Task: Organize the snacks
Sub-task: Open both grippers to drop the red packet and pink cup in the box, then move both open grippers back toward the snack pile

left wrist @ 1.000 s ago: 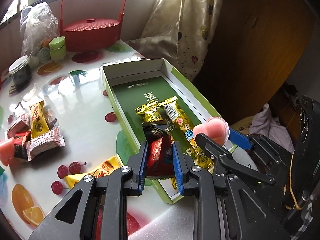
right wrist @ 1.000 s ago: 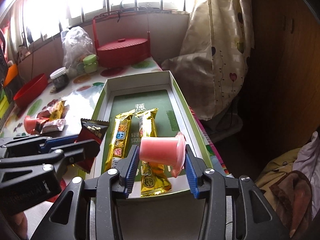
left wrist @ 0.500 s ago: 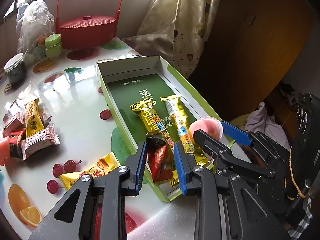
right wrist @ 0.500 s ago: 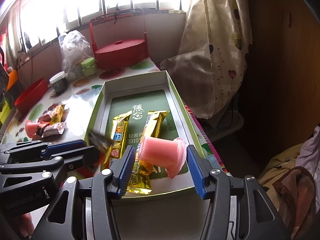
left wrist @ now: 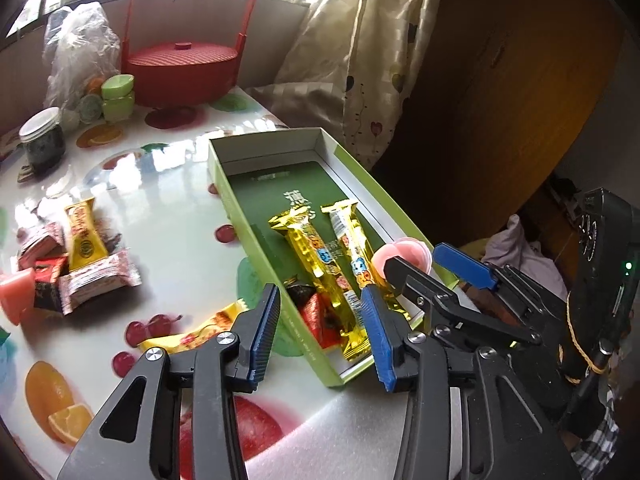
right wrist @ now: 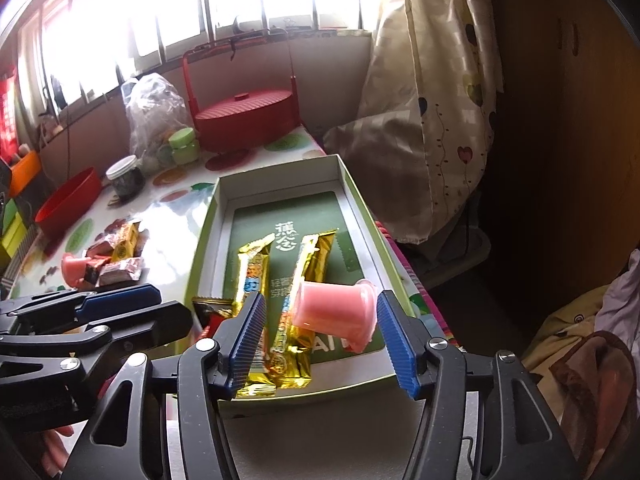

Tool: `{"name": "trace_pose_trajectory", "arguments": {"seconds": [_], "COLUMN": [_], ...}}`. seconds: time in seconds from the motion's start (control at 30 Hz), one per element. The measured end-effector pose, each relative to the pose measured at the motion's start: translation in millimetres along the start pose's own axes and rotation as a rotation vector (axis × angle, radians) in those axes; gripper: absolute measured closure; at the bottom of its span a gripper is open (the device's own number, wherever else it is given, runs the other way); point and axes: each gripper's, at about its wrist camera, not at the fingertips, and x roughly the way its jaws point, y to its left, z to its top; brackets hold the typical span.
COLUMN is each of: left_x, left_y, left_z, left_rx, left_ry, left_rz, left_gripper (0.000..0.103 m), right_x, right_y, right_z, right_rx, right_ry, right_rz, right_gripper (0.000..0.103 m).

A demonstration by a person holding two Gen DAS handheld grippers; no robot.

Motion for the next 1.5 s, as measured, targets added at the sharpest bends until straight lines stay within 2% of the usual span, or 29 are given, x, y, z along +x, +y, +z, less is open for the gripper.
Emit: {"name": "trace_pose_trajectory", "arguments": {"seconds": [0.33, 0.63, 0.8, 1.03, 1.17, 1.27, 1.4, 1.5], "left_x": [-31, -55, -64, -67, -70, -71, -71, -71], "left_y": [24, 48, 58, 78, 85, 100, 117, 129], "left_z": [-8, -18, -23, -32, -38, -42, -47, -51], "left_rx": [-0.027, -0.042, -0.05, -0.107, -0.113, -0.165, -0.196, -0.221], "left_ry": [-0.042, -0.088, -0.111, -0.093, -0.093, -0.081, -0.07, -0.055], "left_rz": [0.031, 0.118, 0.158, 0.17, 0.275, 0.237, 0.262, 0.251], "left_gripper": [0.059, 0.059, 0.059, 0.059, 0.059, 0.059, 0.059, 0.059], "right_x": [-14, -21, -20, -10, 0, 9, 18, 25], "right_y": [21, 48, 65, 90, 107, 117, 127, 130], "right_z": [3, 4, 4, -1, -7, -12, -19, -23], "right_rx": [-0.006, -0.023, -0.053, -0.105, -0.136, -0.14, -0.136, -0.115], "right_ry": [-0.037, -0.063, -0.065, -0.015, 0.045, 0.089, 0.134, 0.163], "right_rz": [0.033, 0.104, 0.108, 0.143, 0.146, 0.155, 0.167, 0.172], "right_gripper": [0.045, 0.045, 0.045, 0.045, 0.045, 0.045, 0.046, 0.046]}}
